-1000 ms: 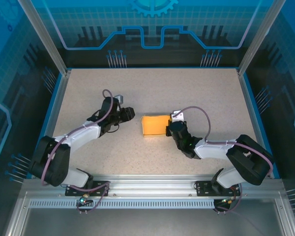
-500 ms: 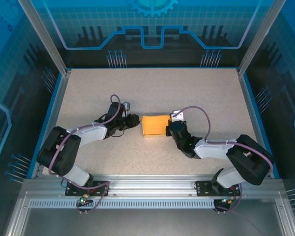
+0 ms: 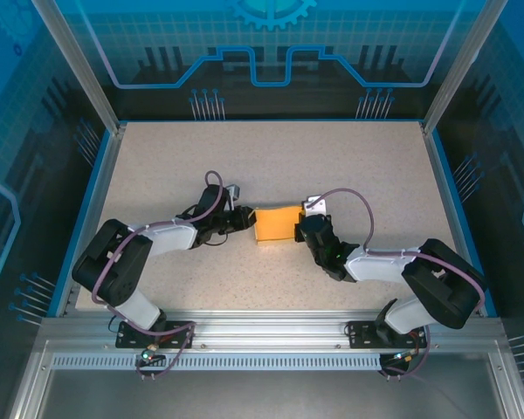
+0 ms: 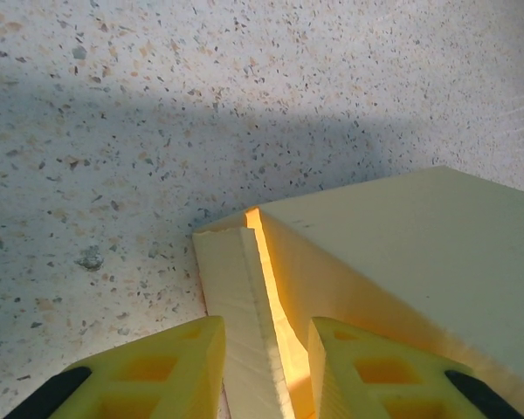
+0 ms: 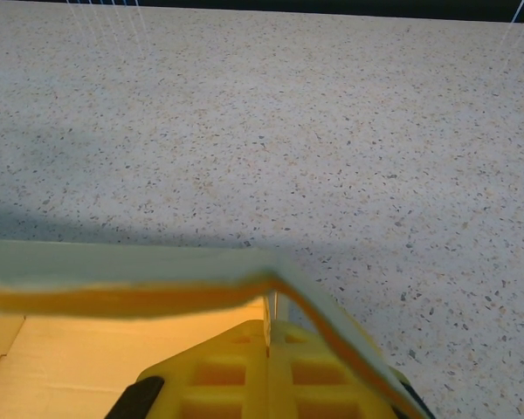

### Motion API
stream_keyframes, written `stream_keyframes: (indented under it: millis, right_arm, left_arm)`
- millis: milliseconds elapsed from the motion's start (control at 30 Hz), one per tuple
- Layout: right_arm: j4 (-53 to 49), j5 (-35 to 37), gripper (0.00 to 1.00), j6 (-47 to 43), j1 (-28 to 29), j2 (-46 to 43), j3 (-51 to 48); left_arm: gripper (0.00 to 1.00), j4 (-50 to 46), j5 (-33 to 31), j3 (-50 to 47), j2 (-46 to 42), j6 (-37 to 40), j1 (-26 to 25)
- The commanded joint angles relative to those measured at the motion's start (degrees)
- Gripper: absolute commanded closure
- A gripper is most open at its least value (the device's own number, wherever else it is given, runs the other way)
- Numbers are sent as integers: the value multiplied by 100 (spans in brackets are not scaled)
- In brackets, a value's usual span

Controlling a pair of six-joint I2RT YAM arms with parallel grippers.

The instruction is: Fold the paper box

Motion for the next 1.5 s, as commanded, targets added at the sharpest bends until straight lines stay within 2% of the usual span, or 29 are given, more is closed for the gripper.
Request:
stream_keyframes:
  millis: [0, 600, 867, 1067, 1333, 1467]
  right_arm:
    - [35, 100, 100, -134, 13, 53, -106]
    - [417, 319, 100, -479, 179, 100, -478]
    - [338, 375, 100, -514, 222, 34, -439]
    - [332, 398, 100, -501, 230, 42, -433]
    - [324, 424, 100, -523, 231, 91, -391]
    - [306, 419, 100, -497, 229, 131, -355]
  left_arm:
    - [68, 70, -133, -127, 53, 22, -30]
    - [66, -217, -676, -237, -316, 332, 44]
    - [57, -628, -1133, 61, -1009, 727, 120]
    - [51, -874, -720, 749, -1037, 1305, -11]
    - [50, -1751, 38, 1985, -250, 2158, -523]
    - [49, -2286, 146, 2495, 42, 2653, -813]
